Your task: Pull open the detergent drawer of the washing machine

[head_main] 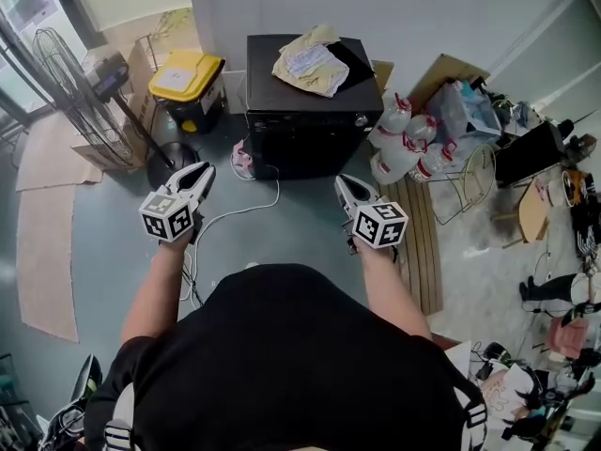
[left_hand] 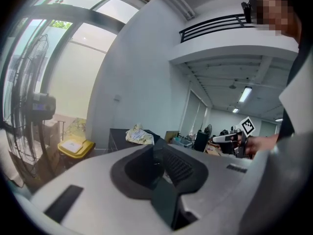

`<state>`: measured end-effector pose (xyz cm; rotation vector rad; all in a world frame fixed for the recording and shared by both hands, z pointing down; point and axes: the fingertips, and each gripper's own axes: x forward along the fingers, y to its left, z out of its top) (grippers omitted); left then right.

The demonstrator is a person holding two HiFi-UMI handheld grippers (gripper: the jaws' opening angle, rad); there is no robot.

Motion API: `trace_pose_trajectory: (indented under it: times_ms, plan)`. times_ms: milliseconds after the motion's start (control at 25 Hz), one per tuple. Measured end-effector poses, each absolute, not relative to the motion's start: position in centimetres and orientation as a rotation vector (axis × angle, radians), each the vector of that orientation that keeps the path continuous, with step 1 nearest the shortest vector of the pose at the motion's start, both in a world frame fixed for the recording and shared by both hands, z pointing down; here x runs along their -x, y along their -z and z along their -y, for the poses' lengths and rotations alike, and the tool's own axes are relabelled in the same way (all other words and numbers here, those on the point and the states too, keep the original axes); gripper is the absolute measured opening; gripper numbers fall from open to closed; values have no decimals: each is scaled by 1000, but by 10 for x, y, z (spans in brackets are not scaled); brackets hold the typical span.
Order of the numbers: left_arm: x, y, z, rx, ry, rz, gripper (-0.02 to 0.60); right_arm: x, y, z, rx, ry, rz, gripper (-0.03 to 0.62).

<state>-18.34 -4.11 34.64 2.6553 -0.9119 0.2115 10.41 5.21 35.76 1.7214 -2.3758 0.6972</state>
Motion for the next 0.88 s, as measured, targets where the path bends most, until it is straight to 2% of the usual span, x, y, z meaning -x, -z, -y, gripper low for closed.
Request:
trace_pose_trajectory:
  times_ms: [640, 880]
  plan:
    - [202, -356, 114, -2692, -214, 761, 69, -73, -358, -6, -1837, -672, 2277, 2]
    - [183, -357, 130, -2687, -219, 760, 69, -90, -362, 15, -1827, -673, 2273, 2]
